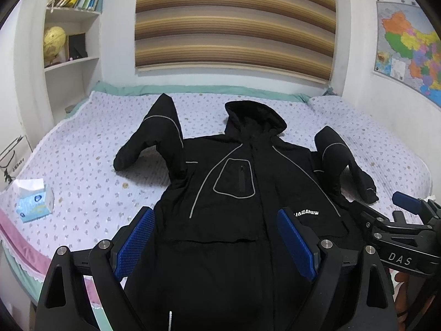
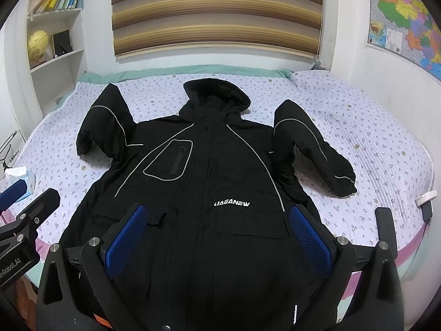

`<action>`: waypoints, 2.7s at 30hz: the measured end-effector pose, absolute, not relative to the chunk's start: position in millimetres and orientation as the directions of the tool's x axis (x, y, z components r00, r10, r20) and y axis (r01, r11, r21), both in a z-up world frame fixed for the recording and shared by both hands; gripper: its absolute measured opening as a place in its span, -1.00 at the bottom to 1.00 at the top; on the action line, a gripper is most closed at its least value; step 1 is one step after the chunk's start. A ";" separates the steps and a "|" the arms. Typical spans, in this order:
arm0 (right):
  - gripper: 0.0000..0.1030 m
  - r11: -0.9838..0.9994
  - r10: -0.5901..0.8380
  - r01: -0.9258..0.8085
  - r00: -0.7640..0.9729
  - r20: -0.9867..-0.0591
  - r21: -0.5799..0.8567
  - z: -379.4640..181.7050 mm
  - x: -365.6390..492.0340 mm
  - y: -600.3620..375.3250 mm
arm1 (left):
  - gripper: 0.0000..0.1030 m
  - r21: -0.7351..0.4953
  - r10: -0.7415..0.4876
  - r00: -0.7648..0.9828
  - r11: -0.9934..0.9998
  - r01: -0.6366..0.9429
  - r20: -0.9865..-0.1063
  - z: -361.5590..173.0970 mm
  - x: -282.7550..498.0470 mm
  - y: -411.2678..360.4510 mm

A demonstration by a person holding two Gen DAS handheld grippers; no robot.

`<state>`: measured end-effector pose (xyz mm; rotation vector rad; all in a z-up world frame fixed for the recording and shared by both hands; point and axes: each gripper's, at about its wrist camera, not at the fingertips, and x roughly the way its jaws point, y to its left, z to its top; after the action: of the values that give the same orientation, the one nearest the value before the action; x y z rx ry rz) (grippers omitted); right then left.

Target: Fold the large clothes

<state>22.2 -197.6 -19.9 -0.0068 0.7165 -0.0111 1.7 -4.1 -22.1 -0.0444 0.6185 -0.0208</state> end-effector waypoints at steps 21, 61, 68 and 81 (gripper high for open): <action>1.00 1.000 -0.022 0.012 0.750 -0.661 -0.019 -26.0 33.5 -206.7 | 0.77 -0.036 -0.034 0.792 0.999 0.015 -0.610 -32.0 25.0 -18.1; -0.29 0.761 0.161 0.407 0.636 -0.754 0.506 -225.8 223.1 -593.1 | 0.77 -0.176 -0.314 0.501 0.937 0.303 -0.807 -228.2 320.4 -243.7; -0.56 0.854 -0.040 0.376 0.737 -0.675 0.359 -155.9 208.8 -606.9 | 0.72 -0.168 -0.337 0.504 0.921 0.351 -0.795 -198.3 315.0 -249.5; -0.64 0.708 -0.448 0.696 0.576 -0.684 0.122 -95.9 161.3 -731.8 | 0.72 -0.231 -0.416 0.385 0.867 0.442 -0.824 -195.6 336.7 -327.4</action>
<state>161.3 -731.8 -95.9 0.4037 0.6721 -0.6909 336.7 -327.4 -195.6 0.0281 1.0407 -0.5464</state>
